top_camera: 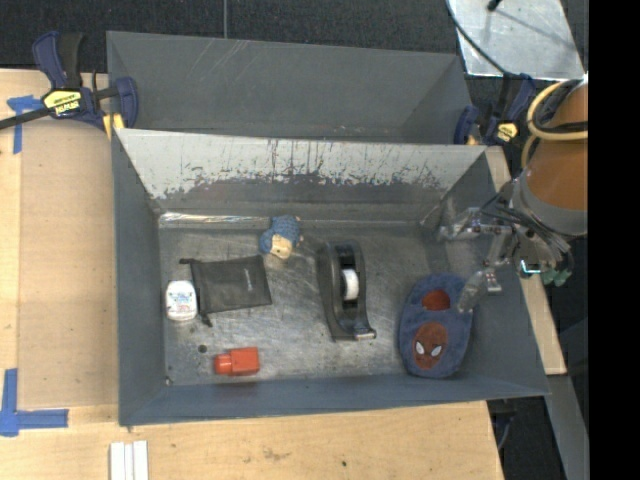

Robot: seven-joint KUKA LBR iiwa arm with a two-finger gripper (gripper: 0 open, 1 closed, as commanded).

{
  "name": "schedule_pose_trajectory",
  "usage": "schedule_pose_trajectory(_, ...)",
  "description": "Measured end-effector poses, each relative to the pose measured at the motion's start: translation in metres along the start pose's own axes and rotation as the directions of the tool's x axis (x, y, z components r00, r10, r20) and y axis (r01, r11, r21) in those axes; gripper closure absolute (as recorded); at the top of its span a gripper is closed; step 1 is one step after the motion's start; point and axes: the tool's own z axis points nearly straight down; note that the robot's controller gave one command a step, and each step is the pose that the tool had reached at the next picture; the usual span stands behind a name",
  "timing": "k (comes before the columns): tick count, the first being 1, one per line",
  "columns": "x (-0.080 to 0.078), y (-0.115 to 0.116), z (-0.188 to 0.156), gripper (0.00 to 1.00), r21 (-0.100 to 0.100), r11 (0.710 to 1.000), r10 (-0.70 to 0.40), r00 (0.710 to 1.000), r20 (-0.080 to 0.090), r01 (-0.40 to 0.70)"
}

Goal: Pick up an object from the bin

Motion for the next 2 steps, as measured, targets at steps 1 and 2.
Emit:
schedule_pose_trajectory(1,-0.0182,-0.0066,0.1156,0.0,-0.002,0.967,-0.254,0.967,0.006,0.254)
schedule_pose_trajectory(2,-0.0175,-0.0075,0.1145,1.0,-0.001,0.967,-0.256,0.967,0.002,0.257)
